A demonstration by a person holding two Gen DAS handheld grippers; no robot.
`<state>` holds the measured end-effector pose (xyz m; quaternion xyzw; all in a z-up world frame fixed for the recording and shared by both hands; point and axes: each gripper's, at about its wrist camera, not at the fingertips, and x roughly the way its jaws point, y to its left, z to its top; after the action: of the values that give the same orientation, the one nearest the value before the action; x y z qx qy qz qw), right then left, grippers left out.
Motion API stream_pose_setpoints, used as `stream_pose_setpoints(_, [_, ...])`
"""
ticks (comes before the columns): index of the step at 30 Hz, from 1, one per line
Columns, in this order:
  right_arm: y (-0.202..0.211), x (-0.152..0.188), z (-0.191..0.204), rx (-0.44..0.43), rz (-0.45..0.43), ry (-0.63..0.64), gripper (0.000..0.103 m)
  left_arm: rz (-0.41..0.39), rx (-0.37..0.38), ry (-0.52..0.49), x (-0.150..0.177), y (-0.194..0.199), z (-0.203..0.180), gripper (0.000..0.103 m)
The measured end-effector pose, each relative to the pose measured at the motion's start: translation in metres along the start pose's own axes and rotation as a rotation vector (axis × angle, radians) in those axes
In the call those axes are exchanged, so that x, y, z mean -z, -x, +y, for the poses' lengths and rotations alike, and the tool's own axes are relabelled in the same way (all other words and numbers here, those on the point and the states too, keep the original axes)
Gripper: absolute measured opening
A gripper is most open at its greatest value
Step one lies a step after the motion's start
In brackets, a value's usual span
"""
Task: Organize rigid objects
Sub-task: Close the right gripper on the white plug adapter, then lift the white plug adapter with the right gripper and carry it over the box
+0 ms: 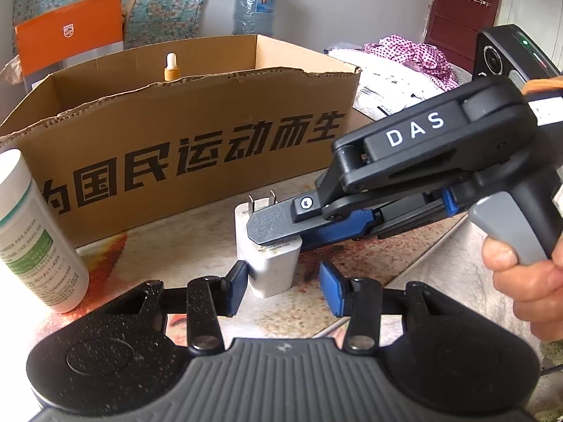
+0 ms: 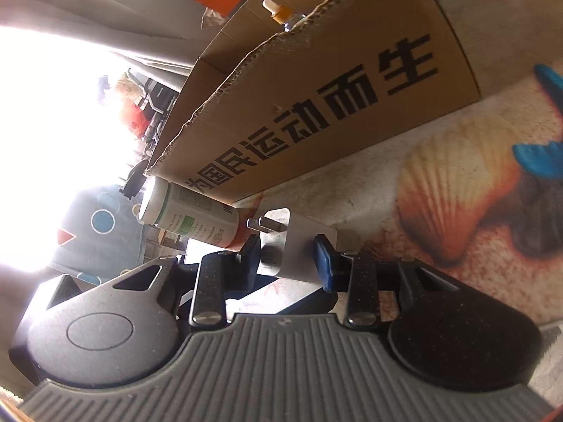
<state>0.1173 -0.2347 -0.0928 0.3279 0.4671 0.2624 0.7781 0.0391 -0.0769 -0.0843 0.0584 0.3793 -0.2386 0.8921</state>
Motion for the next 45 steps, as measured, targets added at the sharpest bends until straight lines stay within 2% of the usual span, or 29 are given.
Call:
stream_pose_setpoints(7, [-0.003, -0.002, 0.006, 0.025, -0.005, 0.015, 0.045, -0.005, -0.08, -0.035, -0.011, -0.008, -0.003, 0.041])
stream_pose_setpoints(13, [-0.001, -0.004, 0.008, 0.065, -0.013, 0.034, 0.05, 0.007, -0.097, -0.034, -0.016, -0.015, -0.004, 0.036])
stream_pose_setpoints(19, [-0.002, -0.002, -0.003, 0.057, -0.03, -0.021, 0.05, 0.024, -0.107, -0.004, -0.017, -0.017, -0.005, 0.035])
stream_pose_setpoints(27, [0.007, -0.001, 0.002, 0.071, -0.059, -0.002, 0.045, 0.026, -0.114, 0.019, -0.023, -0.016, -0.004, 0.035])
stream_pose_setpoints(35, [0.01, 0.001, 0.006, 0.083, -0.065, 0.013, 0.044, 0.024, -0.112, 0.032, -0.021, -0.013, -0.006, 0.035])
stream_pose_setpoints(42, [0.015, 0.001, 0.015, 0.084, -0.08, 0.038, 0.044, 0.001, -0.116, 0.043, -0.024, -0.002, -0.006, 0.035])
stream_pose_setpoints(45, [0.022, 0.0, 0.028, 0.083, -0.1, 0.072, 0.044, -0.035, -0.121, 0.047, -0.029, 0.012, -0.006, 0.035])
